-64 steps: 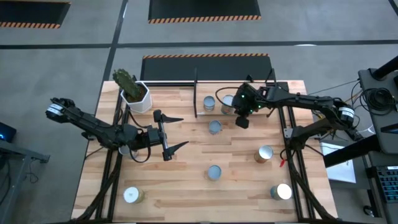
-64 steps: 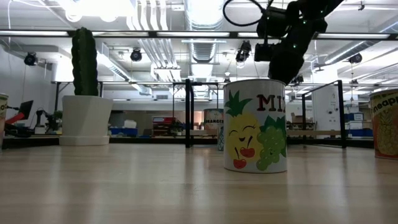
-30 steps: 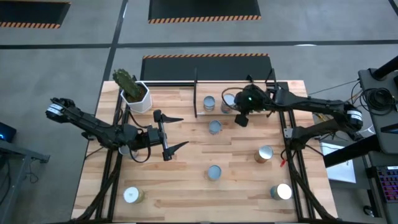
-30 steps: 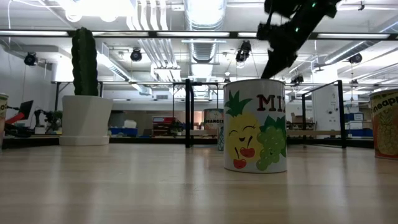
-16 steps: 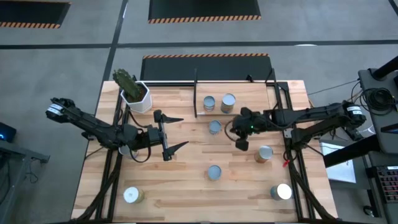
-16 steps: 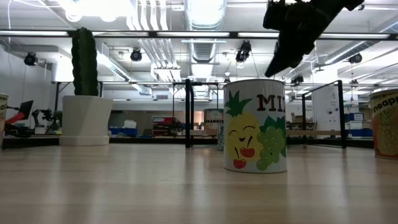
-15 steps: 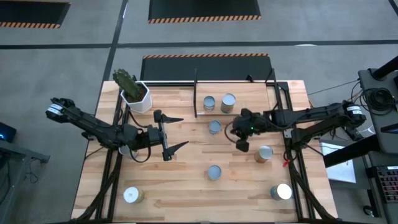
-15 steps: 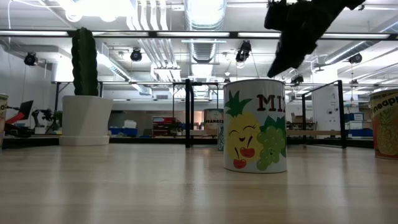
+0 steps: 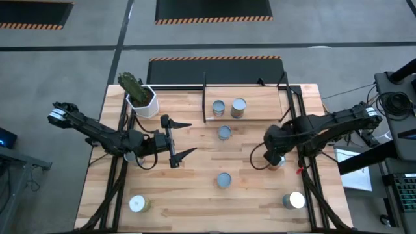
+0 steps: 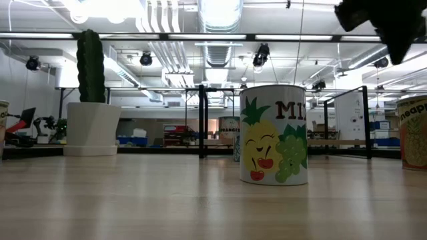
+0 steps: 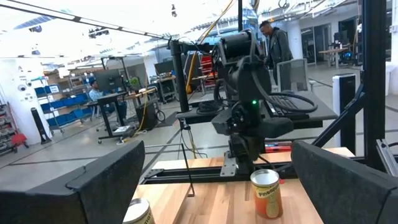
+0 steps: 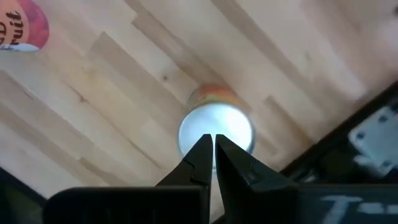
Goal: Pick and place cans onto a shelf
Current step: Put the canned pineapples on the shelf
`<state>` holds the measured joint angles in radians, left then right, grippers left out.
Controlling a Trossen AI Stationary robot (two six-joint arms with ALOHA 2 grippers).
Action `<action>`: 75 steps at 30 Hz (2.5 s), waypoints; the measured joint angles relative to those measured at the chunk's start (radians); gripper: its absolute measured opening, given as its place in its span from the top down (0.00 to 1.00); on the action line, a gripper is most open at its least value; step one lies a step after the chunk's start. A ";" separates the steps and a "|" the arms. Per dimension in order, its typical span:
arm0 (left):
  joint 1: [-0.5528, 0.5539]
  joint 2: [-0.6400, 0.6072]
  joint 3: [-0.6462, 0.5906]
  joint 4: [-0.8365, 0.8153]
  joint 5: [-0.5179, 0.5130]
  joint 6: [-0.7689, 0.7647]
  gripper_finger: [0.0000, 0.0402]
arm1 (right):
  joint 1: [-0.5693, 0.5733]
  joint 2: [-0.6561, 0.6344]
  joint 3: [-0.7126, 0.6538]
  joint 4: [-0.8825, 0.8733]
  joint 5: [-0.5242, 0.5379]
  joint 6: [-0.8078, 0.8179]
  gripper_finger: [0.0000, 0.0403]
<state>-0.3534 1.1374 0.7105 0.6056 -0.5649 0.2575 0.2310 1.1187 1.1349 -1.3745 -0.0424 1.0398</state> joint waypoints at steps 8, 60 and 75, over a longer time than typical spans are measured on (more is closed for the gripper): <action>0.000 0.000 0.000 0.000 0.002 -0.005 0.04 | 0.020 0.002 -0.063 0.000 -0.088 0.153 0.75; 0.000 0.000 0.000 0.000 -0.003 0.014 0.04 | 0.020 0.028 -0.296 0.249 -0.067 0.243 0.09; 0.000 0.000 0.000 0.000 -0.001 0.014 0.04 | 0.018 0.028 -0.240 0.240 -0.105 0.238 0.22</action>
<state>-0.3535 1.1374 0.7102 0.6056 -0.5663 0.2717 0.2494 1.1469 0.8952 -1.1345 -0.1472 1.2778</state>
